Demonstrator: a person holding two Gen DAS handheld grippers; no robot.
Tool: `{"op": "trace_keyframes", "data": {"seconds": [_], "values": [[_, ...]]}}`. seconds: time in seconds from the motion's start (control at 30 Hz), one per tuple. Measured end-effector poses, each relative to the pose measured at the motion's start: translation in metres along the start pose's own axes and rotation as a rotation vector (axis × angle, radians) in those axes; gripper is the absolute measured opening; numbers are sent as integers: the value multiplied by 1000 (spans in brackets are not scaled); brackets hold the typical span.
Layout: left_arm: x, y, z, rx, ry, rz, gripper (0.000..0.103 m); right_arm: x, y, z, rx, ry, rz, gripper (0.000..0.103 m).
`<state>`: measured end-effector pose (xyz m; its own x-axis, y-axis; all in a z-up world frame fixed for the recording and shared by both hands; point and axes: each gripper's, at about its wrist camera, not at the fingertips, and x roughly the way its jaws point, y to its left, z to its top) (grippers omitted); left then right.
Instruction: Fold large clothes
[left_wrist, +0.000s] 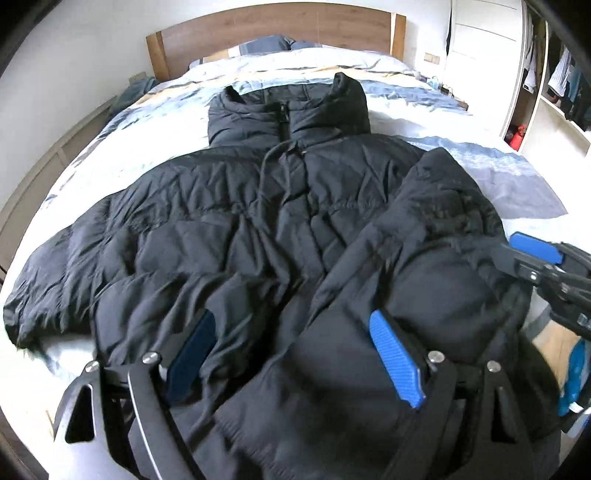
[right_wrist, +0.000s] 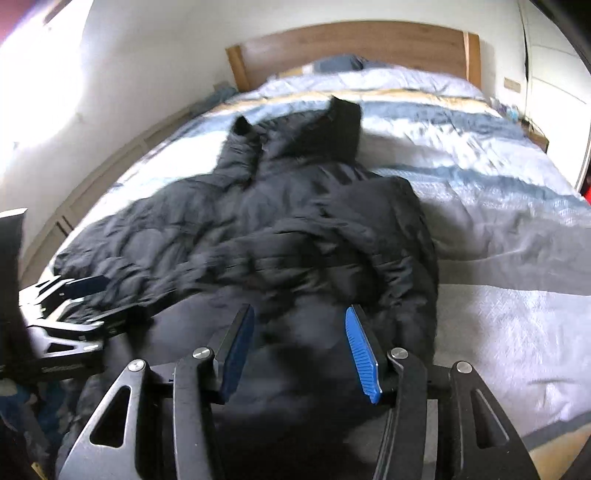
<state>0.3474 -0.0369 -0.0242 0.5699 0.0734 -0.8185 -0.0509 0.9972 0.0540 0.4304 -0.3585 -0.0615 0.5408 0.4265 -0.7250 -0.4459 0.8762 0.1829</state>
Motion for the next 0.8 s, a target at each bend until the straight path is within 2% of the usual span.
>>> {"op": "trace_keyframes", "data": {"seconds": [0.07,0.2,0.3,0.43,0.6,0.8], "values": [[2,3,-9,6,24,15,86,-7,12,-12,-7,2,10,55],[10,9,-26,29,81,44,86,3,22,-37,24,69,-4,56],[-8,18,-32,13,68,36,86,0,24,-42,57,88,-33,56],[-45,38,-39,1,12,38,86,-28,38,-42,67,66,-45,56],[-83,83,-55,-80,-14,1,86,-69,59,-49,97,18,-36,56],[-115,143,-84,-156,9,-57,86,-104,87,-63,121,-6,-52,56]]}}
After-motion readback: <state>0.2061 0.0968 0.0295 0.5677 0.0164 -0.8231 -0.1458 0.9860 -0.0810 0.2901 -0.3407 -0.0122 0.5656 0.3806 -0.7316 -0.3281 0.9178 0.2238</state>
